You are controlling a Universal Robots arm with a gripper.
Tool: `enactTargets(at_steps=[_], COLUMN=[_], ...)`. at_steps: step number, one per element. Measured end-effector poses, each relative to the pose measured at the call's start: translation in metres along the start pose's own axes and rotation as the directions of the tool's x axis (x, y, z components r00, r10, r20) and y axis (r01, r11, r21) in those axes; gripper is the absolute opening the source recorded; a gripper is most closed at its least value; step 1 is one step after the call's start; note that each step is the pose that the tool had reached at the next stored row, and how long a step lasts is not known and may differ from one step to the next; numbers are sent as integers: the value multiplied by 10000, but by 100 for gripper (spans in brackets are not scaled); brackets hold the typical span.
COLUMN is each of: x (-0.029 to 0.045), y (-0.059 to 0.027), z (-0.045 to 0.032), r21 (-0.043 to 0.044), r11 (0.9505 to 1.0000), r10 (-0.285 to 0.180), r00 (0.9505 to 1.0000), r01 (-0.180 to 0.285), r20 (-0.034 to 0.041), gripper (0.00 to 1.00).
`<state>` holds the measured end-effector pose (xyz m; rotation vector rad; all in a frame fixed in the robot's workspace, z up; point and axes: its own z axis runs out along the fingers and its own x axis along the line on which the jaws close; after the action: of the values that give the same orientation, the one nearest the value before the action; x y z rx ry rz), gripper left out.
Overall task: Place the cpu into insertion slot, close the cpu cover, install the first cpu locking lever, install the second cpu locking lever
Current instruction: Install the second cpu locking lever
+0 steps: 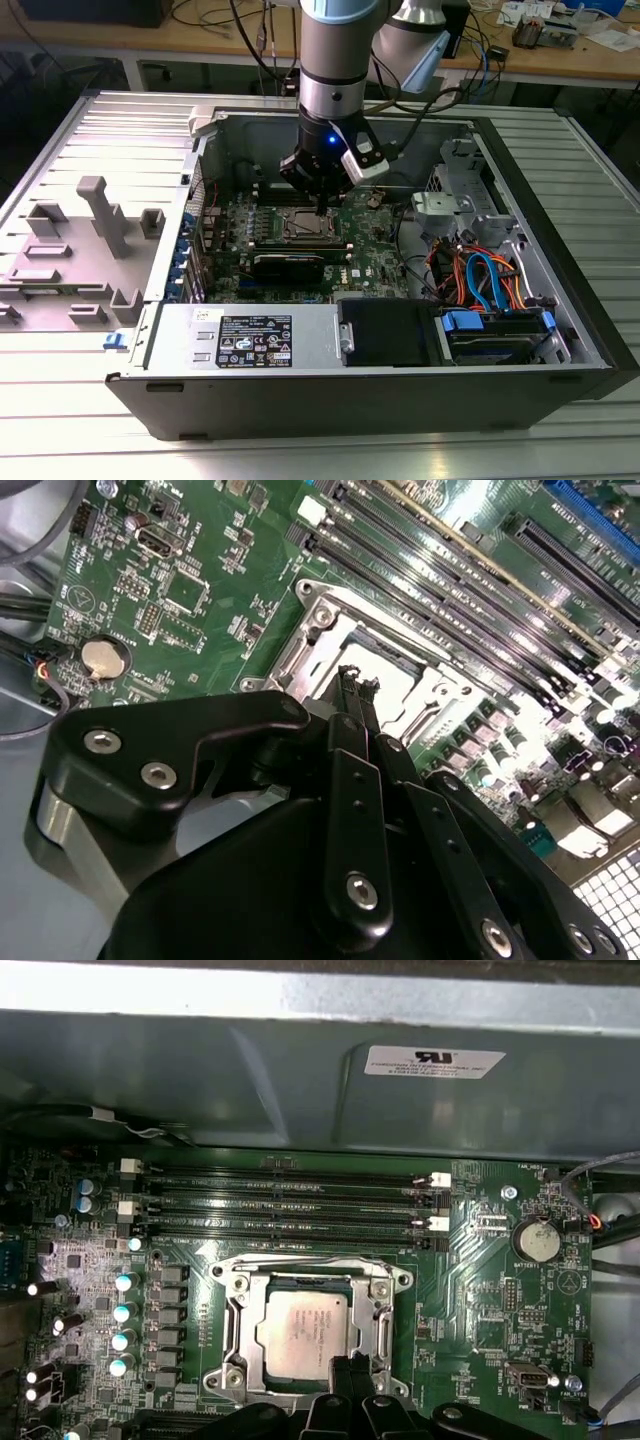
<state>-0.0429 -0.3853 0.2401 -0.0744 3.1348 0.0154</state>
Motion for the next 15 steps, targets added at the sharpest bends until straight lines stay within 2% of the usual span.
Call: enactTargets(at_steps=[15], x=[1], y=[-21], z=[-11], r21=[10], r11=[10000], r10=[-1], r00=[10000], r01=[1], r20=[0], gripper=[11])
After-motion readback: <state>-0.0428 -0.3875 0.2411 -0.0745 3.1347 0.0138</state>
